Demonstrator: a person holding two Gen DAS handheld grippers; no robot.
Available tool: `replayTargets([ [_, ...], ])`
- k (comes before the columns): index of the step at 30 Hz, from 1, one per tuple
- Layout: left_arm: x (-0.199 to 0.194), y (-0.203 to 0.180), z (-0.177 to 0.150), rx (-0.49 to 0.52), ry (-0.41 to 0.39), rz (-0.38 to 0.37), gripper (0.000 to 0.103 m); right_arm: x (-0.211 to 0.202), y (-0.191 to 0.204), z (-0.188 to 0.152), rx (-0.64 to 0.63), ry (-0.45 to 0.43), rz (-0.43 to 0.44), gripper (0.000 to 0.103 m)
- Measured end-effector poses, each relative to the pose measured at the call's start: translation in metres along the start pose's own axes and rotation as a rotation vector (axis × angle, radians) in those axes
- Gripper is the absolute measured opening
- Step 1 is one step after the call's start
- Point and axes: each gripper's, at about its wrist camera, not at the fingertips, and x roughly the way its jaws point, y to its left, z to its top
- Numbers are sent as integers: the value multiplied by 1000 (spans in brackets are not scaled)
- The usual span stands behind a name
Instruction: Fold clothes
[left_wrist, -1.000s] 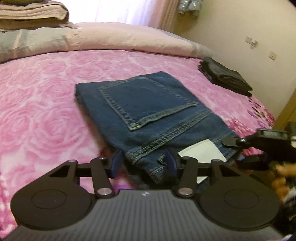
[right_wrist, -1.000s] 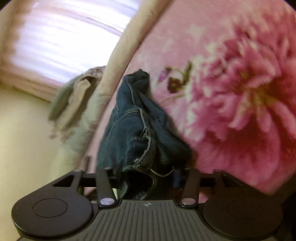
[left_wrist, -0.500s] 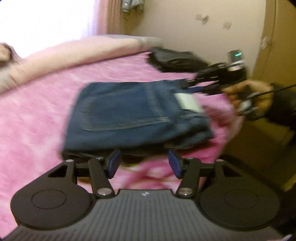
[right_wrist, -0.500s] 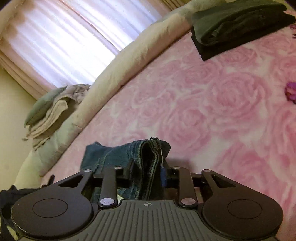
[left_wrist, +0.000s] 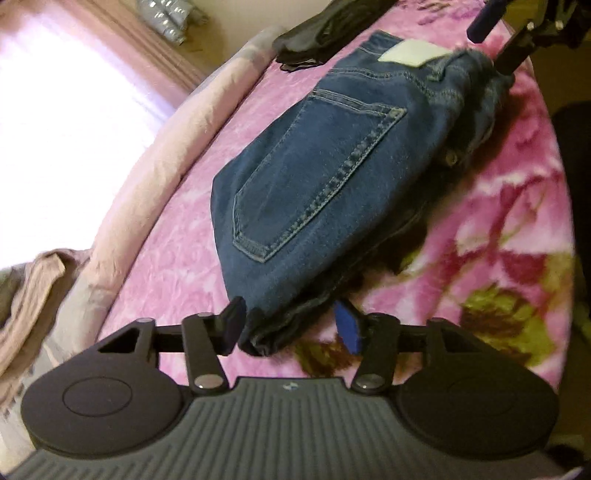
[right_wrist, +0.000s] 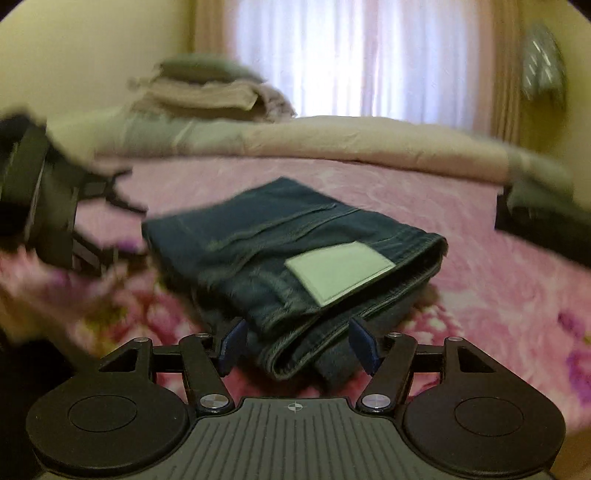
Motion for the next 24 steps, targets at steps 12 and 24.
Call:
replayTargets([
  [12,15,-13,-15,249,-34,61,49,42,77,-33,-886,36,-146,90],
  [24,21,-18,-9,299,-72,17,45,47,63,-15,-934,107,-56,45],
])
